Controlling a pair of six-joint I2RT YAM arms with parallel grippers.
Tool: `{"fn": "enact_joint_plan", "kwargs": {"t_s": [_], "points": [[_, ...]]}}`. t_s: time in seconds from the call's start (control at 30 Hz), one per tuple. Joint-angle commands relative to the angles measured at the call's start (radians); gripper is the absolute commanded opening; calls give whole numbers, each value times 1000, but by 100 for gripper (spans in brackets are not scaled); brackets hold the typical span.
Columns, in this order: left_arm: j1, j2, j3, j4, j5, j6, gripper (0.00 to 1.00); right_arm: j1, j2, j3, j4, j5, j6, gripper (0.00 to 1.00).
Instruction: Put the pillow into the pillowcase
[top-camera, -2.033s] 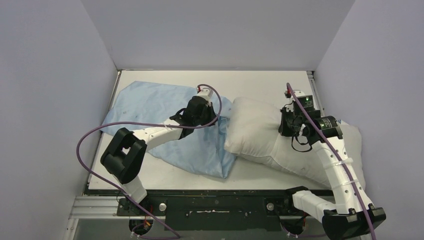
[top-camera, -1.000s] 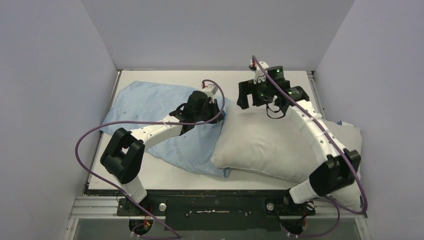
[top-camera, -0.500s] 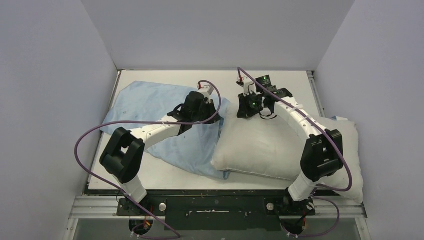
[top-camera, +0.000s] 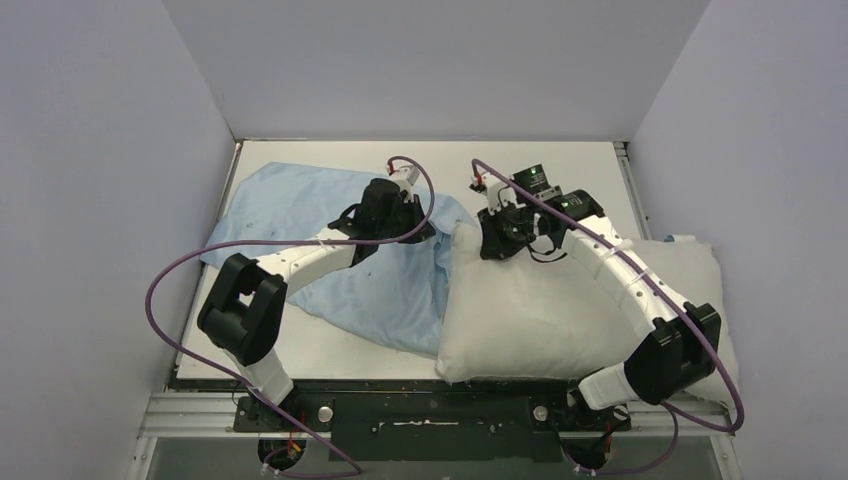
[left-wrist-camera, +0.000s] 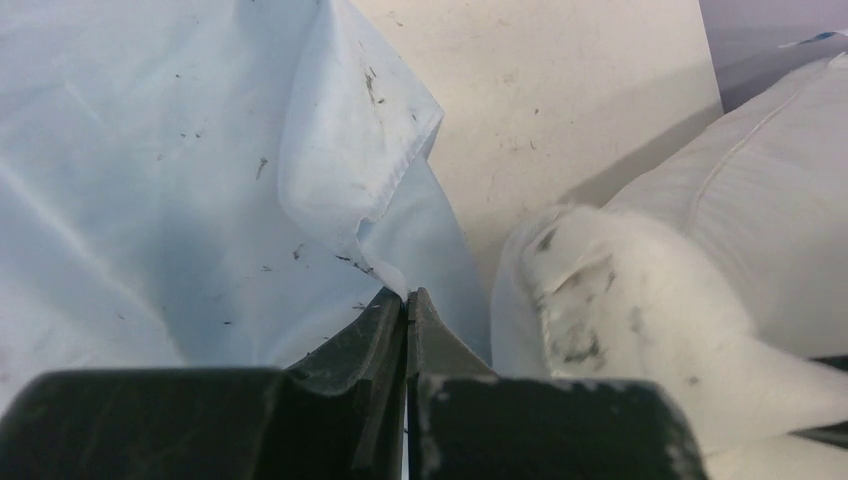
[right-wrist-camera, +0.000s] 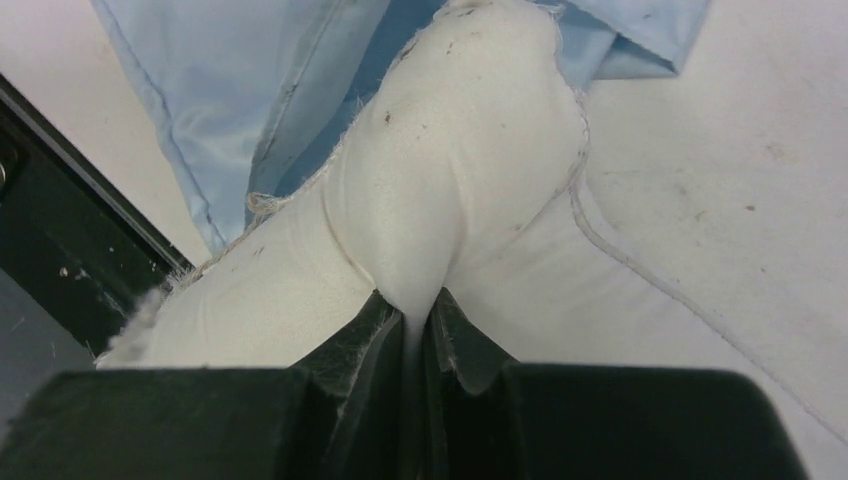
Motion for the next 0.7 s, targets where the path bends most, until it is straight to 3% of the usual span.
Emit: {"fn": "enact_joint_plan", "kwargs": {"t_s": [0.0,0.13,0.33,0.5,0.67], "points": [[4,-41,57,44,83,21,0,90,-28,-22,-33,-50,-41,0],[3,-42,83,5,154,48,0,110,52,-36,19,-96,-61,0],[-2,-83,56,-29,232,67,0,84,145,20,139,42,53,0],[-6,-128,7,-30,255,52,0,9,102,-43,332,57,173,0],[-5,-146,-3,-29,287,37,0,17,59,-109,456,23,181,0]]}}
